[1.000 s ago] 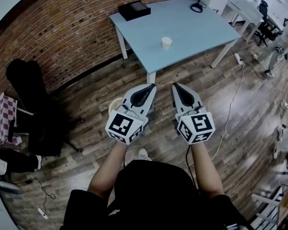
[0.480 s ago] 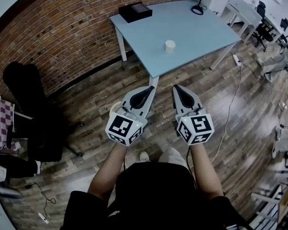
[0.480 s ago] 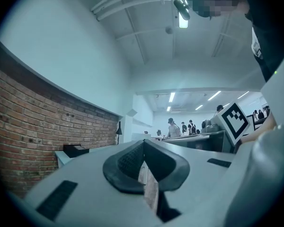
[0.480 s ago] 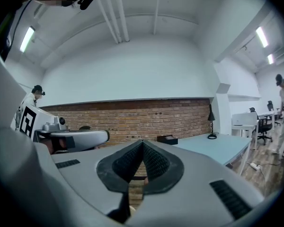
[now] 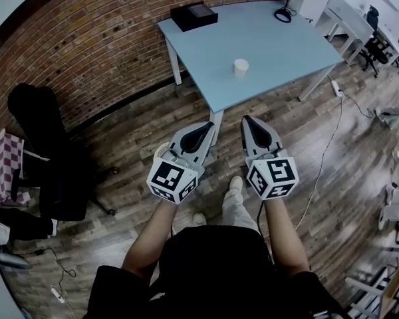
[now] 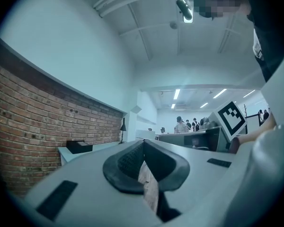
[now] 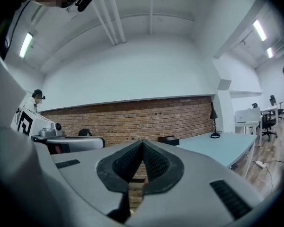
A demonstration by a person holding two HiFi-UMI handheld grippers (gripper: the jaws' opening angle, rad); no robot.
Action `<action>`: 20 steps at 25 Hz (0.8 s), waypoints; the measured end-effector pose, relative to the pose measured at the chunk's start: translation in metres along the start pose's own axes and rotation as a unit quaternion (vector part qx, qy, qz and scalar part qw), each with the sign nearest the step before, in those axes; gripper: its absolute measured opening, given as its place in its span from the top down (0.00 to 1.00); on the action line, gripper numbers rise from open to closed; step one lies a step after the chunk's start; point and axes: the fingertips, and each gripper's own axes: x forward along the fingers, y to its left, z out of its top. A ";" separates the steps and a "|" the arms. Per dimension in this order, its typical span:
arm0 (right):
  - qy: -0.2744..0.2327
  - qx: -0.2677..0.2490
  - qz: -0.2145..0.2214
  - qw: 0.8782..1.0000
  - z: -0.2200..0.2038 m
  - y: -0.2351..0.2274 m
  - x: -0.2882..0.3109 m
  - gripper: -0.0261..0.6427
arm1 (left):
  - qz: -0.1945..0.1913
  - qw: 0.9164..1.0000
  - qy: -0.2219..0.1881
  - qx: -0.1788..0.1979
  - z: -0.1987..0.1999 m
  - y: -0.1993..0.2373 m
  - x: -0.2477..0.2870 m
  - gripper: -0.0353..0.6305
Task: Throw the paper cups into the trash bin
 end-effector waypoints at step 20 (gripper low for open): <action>-0.011 -0.001 0.007 1.000 0.017 -0.143 0.078 0.95 | -0.005 1.000 0.012 -0.001 -0.012 0.020 0.148 0.93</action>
